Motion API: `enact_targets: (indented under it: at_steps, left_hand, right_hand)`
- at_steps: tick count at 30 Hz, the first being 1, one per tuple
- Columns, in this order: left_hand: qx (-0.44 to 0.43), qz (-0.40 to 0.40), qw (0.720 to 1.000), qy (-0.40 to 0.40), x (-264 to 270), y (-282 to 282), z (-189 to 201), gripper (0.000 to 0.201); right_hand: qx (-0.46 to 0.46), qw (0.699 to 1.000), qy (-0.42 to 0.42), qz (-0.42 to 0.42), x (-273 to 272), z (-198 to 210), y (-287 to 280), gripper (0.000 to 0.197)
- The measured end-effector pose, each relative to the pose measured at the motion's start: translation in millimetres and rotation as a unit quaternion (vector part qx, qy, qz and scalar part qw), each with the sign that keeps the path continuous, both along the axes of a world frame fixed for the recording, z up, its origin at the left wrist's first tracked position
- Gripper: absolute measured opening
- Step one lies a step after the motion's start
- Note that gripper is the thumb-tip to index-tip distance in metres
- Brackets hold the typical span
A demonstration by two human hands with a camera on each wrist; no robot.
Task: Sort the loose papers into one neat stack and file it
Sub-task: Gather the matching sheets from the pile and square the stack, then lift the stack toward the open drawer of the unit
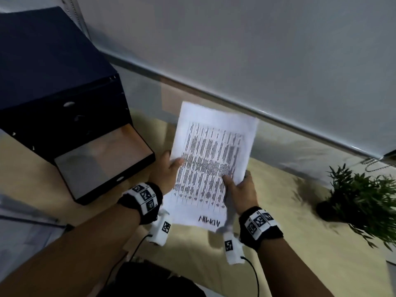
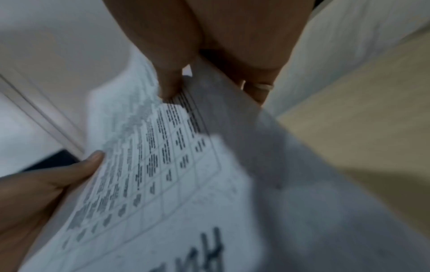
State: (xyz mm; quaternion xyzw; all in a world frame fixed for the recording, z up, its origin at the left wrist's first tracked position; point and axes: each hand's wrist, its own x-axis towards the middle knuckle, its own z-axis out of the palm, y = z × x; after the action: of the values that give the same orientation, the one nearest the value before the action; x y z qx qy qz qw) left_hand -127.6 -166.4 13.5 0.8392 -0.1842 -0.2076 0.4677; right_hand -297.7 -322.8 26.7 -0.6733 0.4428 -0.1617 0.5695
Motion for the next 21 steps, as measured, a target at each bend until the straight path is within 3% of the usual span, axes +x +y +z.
enact_targets:
  at_steps: [3, 6, 8, 11, 14, 17, 19, 21]
  left_hand:
    - [0.157, -0.028, 0.982, 0.098, -8, 7, -34, 0.064]
    - [0.177, 0.008, 0.974, 0.138, -9, 15, -44, 0.058]
    - [0.173, 0.032, 0.972, 0.153, -9, 15, -43, 0.052]
    - [0.191, 0.028, 0.970, 0.150, -20, 13, -42, 0.051]
    - [0.185, 0.037, 0.967, 0.173, -21, 15, -43, 0.043]
    - [0.146, 0.050, 0.970, 0.189, -18, 18, -27, 0.030]
    - [0.115, 0.071, 0.982, 0.133, -15, 25, -10, 0.044]
    - [0.099, 0.092, 0.987, 0.081, -11, 41, 10, 0.042]
  right_hand:
    - [0.006, 0.986, 0.152, 0.072, 0, -53, 7, 0.022]
    - [0.039, 0.980, 0.172, 0.093, -1, -83, 11, 0.007]
    - [0.008, 0.973, 0.211, 0.094, -5, -85, 13, 0.026]
    - [0.043, 0.982, 0.167, 0.082, -6, -79, 23, 0.054]
    - [0.066, 0.994, 0.085, 0.036, -1, -64, 26, 0.034]
    - [0.063, 0.997, 0.031, 0.042, 3, -39, 22, 0.018]
    - [0.067, 0.996, 0.000, 0.053, 9, -19, 21, 0.018]
    - [0.053, 0.996, -0.021, 0.073, 24, -1, 22, 0.024]
